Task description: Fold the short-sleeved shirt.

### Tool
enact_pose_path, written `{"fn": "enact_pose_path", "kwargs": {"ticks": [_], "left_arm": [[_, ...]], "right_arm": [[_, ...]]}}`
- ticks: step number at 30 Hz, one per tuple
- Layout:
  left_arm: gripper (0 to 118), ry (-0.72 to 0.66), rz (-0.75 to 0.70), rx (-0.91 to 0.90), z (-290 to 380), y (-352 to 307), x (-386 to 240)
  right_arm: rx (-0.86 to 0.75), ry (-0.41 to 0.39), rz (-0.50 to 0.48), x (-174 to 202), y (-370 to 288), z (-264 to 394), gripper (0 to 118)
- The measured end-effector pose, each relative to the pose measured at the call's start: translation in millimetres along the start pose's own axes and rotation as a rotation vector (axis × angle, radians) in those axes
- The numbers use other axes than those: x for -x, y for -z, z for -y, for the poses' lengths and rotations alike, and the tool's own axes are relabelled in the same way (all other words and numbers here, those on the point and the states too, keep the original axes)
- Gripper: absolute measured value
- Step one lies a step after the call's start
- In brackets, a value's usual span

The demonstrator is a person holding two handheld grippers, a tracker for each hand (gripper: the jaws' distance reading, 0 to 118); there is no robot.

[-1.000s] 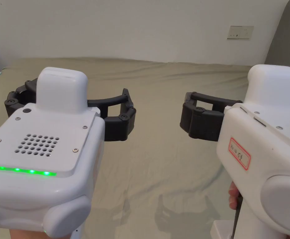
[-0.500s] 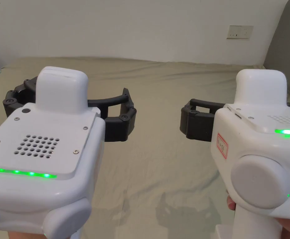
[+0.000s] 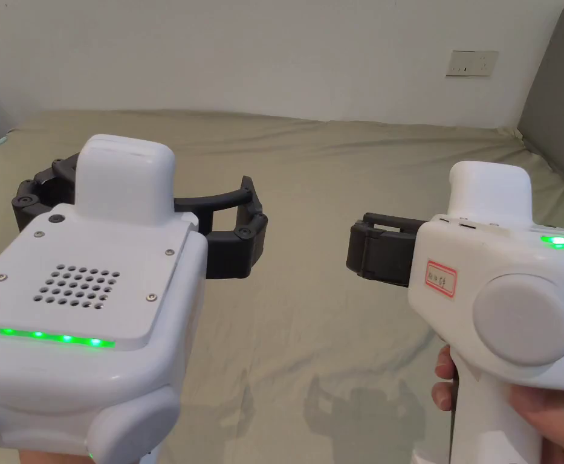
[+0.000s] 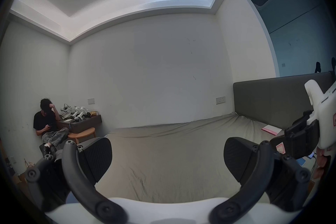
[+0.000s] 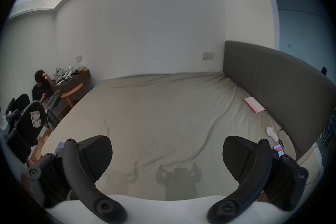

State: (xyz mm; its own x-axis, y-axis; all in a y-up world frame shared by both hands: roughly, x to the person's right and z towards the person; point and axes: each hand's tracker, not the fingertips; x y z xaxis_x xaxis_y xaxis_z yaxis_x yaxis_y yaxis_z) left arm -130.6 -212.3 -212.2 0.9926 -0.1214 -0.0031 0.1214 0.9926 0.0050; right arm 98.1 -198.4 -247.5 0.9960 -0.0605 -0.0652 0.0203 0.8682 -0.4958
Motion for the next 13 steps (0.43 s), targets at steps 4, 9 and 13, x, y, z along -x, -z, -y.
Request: {"fn": "enact_pose_path", "kwargs": {"ticks": [4,9,13], "left_arm": [[118,-0.004,-0.004,0.003,1.2,0.4,0.9],[118,-0.005,-0.005,0.009,3.5,2.0,0.2],[118,-0.006,-0.008,0.005,4.0,1.2,-0.5]], "right_arm": [[-0.021,0.019,-0.008,-3.3,-0.1,0.7,118],[-0.345,-0.149,-0.025,2.4,-14.1,20.3,118],[-0.442,-0.277,0.07,12.5,-17.0,29.7,118]]}}
